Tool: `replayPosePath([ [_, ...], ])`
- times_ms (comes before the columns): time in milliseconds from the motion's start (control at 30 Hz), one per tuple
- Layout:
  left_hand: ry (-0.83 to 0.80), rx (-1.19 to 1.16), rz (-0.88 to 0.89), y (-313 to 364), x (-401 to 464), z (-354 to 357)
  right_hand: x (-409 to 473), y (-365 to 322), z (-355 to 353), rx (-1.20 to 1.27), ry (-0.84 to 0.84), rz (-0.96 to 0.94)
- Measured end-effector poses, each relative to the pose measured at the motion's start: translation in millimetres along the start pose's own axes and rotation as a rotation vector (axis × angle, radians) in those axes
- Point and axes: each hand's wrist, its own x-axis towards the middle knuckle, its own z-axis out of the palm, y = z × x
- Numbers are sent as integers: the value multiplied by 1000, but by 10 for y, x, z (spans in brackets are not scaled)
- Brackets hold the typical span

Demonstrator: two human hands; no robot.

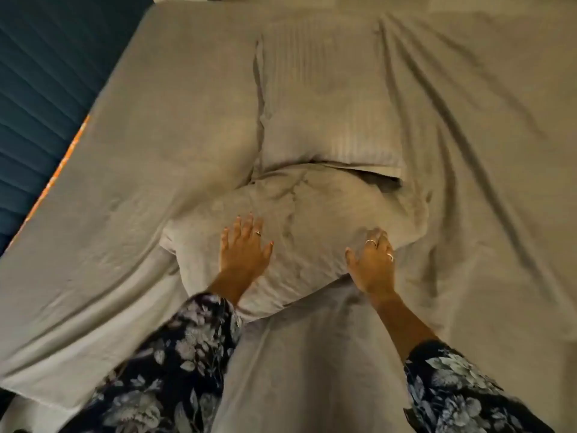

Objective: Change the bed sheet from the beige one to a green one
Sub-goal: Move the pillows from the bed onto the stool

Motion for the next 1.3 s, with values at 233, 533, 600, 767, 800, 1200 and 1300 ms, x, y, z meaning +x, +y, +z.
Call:
replayPosePath([
  [233,67,6,80,-9,1548,42,121,-228,885,510,231,349],
  [533,-91,-258,-179,-6,2463,300,429,-370,1190,754,338,472],
  [600,-101,-296,-178,19,2434,317,436,-365,1160,799,325,522],
  [767,-84,-233,-130,66,2307,112,447,-473,852,1008,240,657],
  [800,-74,-224,-122,88,2247,64,431,-496,777,1023,242,671],
  [1200,22,-283,-232,-130,762,-620,-500,-707,23,882,201,555],
  [1300,70,-315,-303,-412,178,-773,-938,-853,-89,847,187,433],
])
